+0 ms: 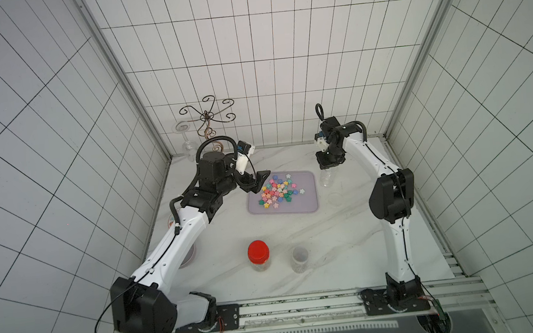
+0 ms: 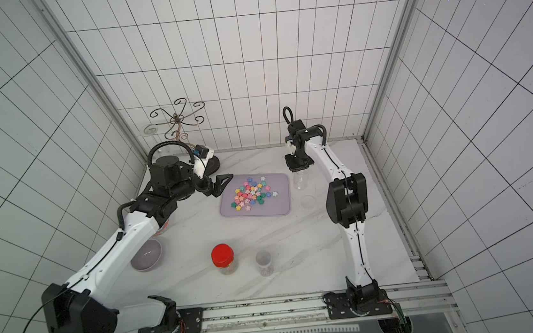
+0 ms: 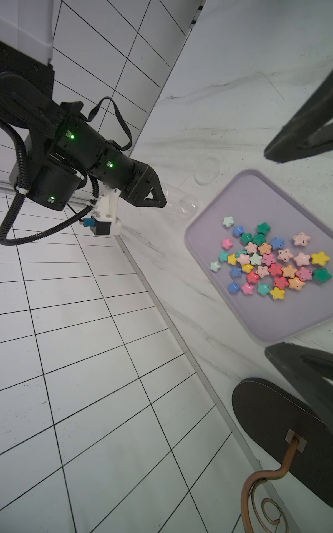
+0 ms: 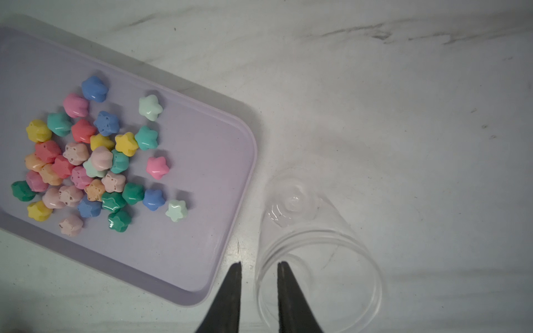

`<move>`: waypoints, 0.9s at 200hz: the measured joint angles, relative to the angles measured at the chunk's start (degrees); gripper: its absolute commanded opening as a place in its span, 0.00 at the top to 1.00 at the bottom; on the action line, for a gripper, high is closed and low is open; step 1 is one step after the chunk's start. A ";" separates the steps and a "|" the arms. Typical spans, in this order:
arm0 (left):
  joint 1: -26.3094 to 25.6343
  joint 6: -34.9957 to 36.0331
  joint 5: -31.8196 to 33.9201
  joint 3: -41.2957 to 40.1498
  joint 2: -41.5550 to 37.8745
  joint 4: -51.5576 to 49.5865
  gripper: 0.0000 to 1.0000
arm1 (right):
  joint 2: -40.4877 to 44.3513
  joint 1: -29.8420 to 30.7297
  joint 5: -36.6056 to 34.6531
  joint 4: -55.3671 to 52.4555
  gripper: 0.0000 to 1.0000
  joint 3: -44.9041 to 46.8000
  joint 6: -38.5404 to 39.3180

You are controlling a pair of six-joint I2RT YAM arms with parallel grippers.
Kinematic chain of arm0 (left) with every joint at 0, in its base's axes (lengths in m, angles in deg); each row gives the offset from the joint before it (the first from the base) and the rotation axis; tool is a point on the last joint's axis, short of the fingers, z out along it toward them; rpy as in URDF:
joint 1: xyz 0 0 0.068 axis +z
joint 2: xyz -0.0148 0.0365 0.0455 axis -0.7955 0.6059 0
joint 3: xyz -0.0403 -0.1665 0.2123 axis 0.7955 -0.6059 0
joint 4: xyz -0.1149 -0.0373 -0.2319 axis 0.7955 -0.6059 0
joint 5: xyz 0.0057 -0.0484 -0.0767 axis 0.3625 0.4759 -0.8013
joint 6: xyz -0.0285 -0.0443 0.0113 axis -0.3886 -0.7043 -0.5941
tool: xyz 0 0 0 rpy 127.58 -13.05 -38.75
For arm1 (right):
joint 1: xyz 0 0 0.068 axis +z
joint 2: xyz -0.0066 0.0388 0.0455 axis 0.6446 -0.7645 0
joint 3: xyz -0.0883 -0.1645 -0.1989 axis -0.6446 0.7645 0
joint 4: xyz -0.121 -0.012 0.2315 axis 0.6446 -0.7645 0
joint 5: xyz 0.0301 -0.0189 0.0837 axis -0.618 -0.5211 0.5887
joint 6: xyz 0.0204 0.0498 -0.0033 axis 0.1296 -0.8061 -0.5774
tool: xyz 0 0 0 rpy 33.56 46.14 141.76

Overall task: Pour the candies out of the jar
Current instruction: Place the jar at the center of the board.

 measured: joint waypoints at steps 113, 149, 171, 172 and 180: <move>0.59 -0.24 -0.68 -0.28 0.85 0.09 0.03 | 8.22 0.00 -1.77 2.95 0.18 0.24 -2.27; 1.33 -0.79 0.46 -0.33 1.07 0.61 0.03 | 18.56 0.04 -1.66 8.46 0.01 6.73 -3.23; 1.40 -1.05 1.95 -0.46 1.09 0.87 0.03 | 25.49 0.04 -1.68 13.07 0.01 14.95 -4.11; 1.40 -1.07 2.01 -0.46 1.09 0.87 0.03 | 25.68 0.04 -1.73 13.22 0.00 15.23 -4.13; 1.40 -1.11 2.73 -0.50 1.11 0.87 0.03 | 27.82 0.04 -1.70 14.60 0.01 18.16 -4.26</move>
